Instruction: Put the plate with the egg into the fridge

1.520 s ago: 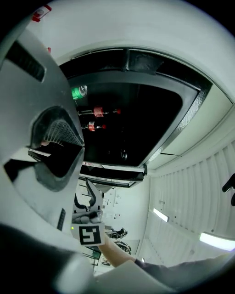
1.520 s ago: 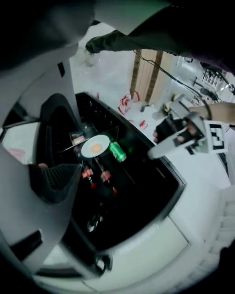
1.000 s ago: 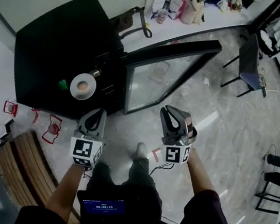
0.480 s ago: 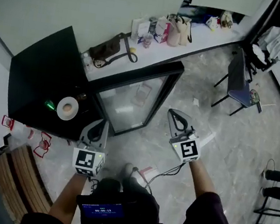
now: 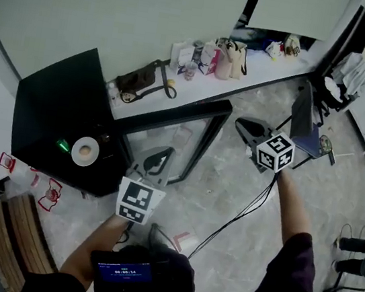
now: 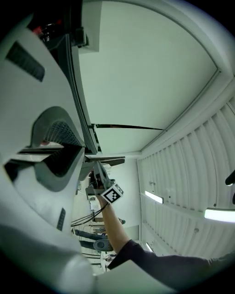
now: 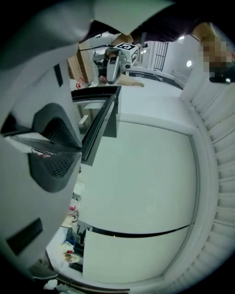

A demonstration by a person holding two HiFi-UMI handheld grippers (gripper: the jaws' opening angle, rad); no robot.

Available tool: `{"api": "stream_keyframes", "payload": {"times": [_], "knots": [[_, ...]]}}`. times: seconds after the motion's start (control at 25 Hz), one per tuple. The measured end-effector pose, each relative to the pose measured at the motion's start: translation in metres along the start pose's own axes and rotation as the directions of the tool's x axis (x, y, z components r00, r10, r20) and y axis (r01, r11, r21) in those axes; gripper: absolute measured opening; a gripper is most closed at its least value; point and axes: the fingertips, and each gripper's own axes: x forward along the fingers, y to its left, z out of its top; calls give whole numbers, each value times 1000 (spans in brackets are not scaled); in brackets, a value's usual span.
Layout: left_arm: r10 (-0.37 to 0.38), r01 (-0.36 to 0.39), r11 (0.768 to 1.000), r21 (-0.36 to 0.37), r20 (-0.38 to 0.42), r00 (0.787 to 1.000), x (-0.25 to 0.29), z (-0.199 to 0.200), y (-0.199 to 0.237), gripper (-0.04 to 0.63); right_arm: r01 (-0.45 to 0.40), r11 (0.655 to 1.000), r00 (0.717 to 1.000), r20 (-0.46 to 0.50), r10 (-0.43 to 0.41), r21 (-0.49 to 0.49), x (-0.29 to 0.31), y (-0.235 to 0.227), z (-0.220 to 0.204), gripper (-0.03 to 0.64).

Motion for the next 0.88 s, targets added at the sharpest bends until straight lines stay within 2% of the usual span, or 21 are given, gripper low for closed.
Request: {"api": "stream_keyframes", "payload": {"times": [0.04,0.16,0.24,0.52,0.6,0.88], "knots": [[-9,9,1000,-9,-7,1000,8,2,-2,9,-40,999,999,-33,40,16,5,-7,-1,23],[-21,21,999,-26,-16,1000,24,7,-4,9,-185,980,973,-127,193,67,25,-7,-10,215],[-19,19,999,-26,-17,1000,29,8,-2,9,-240,969,955,-168,247,56,37,-5,-16,265],[-3,2,1000,-18,-34,999,34,0,11,9,-327,945,926,-191,326,26,76,-5,-20,272],[12,-13,1000,-23,-39,999,33,-4,17,9,-323,946,930,-179,320,11,75,-5,-21,238],[55,-58,997,-56,-57,997,16,-19,31,9,-262,965,955,-154,254,-28,62,0,-24,218]]}}
